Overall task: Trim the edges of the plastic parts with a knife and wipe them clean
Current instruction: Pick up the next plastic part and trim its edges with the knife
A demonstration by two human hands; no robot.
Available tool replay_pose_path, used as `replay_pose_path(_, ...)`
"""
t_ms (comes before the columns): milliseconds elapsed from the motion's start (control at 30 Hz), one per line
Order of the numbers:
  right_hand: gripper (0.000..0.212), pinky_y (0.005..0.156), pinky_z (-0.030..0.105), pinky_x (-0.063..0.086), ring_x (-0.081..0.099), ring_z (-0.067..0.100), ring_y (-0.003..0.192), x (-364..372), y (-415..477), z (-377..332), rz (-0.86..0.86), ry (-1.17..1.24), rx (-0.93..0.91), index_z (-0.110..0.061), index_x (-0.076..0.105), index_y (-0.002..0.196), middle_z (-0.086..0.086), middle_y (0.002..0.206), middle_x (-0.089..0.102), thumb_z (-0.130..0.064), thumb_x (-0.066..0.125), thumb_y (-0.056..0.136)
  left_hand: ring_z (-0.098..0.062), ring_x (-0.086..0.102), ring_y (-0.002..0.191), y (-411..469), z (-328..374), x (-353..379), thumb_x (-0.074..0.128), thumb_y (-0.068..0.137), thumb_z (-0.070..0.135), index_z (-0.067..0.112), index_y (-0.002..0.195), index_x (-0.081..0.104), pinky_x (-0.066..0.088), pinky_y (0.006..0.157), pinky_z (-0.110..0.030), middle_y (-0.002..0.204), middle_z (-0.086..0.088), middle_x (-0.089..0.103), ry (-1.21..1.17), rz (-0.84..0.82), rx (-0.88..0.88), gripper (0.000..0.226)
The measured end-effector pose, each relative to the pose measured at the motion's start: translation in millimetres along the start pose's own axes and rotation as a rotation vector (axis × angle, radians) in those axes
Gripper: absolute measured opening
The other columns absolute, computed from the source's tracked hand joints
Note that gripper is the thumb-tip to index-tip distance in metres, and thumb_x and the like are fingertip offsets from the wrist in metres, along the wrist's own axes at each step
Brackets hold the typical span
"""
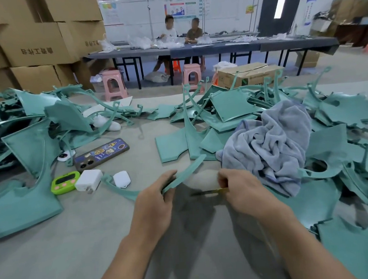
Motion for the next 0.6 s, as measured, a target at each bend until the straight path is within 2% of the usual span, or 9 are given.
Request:
replay_pose_path(67,0.023,0.058,0.025,0.041,0.053,0.012,0.069,-9,1,11,0.060,0.072,-0.019,-0.027,0.050,0.076,-0.008,0.073,0.059,-0.006,0.054,0.084,0.001,0.062,0.106,2,0,1,0.067,0.092,0.005,0.028,0.123,0.070,0.034,0.084,0.004,0.109,0.033,0.064,0.006,0.015,0.012,0.039)
replay_pose_path(133,0.025,0.060,0.021,0.042,0.053,0.007,0.065,-18,3,19,0.169,0.257,-0.006,-0.029,0.051,0.075,-0.011,0.070,0.063,-0.012,0.062,0.088,-0.004,0.063,0.098,4,0,1,0.067,0.093,0.007,0.029,0.119,0.072,0.038,0.079,-0.003,0.105,0.026,0.070,0.016,0.045,0.024,0.034)
replay_pose_path(233,0.019,0.065,0.038,0.051,0.061,0.017,0.063,-27,3,17,0.298,0.651,0.047,-0.025,0.058,0.082,-0.006,0.078,0.074,-0.013,0.062,0.097,-0.012,0.066,0.091,9,1,1,0.068,0.094,0.013,0.027,0.117,0.073,0.042,0.076,-0.019,0.102,0.015,0.075,0.038,0.073,-0.004,0.028)
replay_pose_path(300,0.019,0.058,0.033,0.048,0.057,0.010,0.055,-22,-2,1,0.279,0.819,0.018,-0.023,0.067,0.089,-0.003,0.082,0.076,-0.010,0.059,0.100,-0.014,0.066,0.088,11,2,2,0.068,0.094,0.014,0.027,0.115,0.074,0.040,0.073,-0.021,0.097,0.013,0.076,0.037,0.084,-0.020,0.025)
replay_pose_path(367,0.021,0.055,0.025,0.041,0.052,0.001,0.053,-9,-10,-21,0.176,0.790,-0.089,-0.024,0.073,0.086,-0.008,0.084,0.076,-0.015,0.061,0.100,-0.013,0.063,0.084,12,3,1,0.070,0.093,0.013,0.025,0.110,0.075,0.037,0.070,-0.019,0.094,0.012,0.075,0.024,0.104,-0.001,0.022)
replay_pose_path(433,0.022,0.051,0.025,0.035,0.046,0.004,0.051,5,-21,-42,0.111,0.743,-0.176,-0.023,0.073,0.081,-0.009,0.069,0.068,-0.022,0.062,0.100,-0.012,0.061,0.082,13,2,1,0.070,0.093,0.013,0.023,0.106,0.075,0.036,0.069,-0.016,0.092,0.011,0.074,0.023,0.100,0.016,0.017)
replay_pose_path(500,0.024,0.054,0.037,0.040,0.050,0.019,0.056,14,-27,-54,0.168,0.715,-0.223,-0.022,0.070,0.077,0.003,0.069,0.065,-0.023,0.063,0.099,-0.008,0.059,0.076,14,-2,1,0.070,0.093,0.014,0.025,0.099,0.074,0.038,0.067,-0.012,0.085,0.017,0.069,0.013,0.073,0.019,0.013)
replay_pose_path(567,0.026,0.062,0.038,0.045,0.057,0.022,0.065,15,-30,-59,0.227,0.722,-0.224,-0.021,0.070,0.074,0.003,0.073,0.068,-0.023,0.063,0.099,-0.006,0.058,0.073,16,-4,1,0.069,0.093,0.015,0.027,0.091,0.072,0.040,0.066,-0.014,0.077,0.019,0.067,-0.043,0.056,0.002,0.013)
replay_pose_path(600,0.027,0.061,0.035,0.045,0.057,0.019,0.063,15,-30,-58,0.235,0.731,-0.213,-0.021,0.070,0.074,0.002,0.073,0.069,-0.024,0.063,0.100,-0.006,0.058,0.072,17,-6,2,0.069,0.093,0.017,0.027,0.087,0.070,0.042,0.065,-0.017,0.075,0.017,0.067,-0.079,0.054,-0.003,0.011)
Point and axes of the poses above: each hand's wrist, its own y-axis towards the middle knuckle, its own x-axis out of the palm, z = x × y, the point moved 2 cm from there along y, towards the middle knuckle
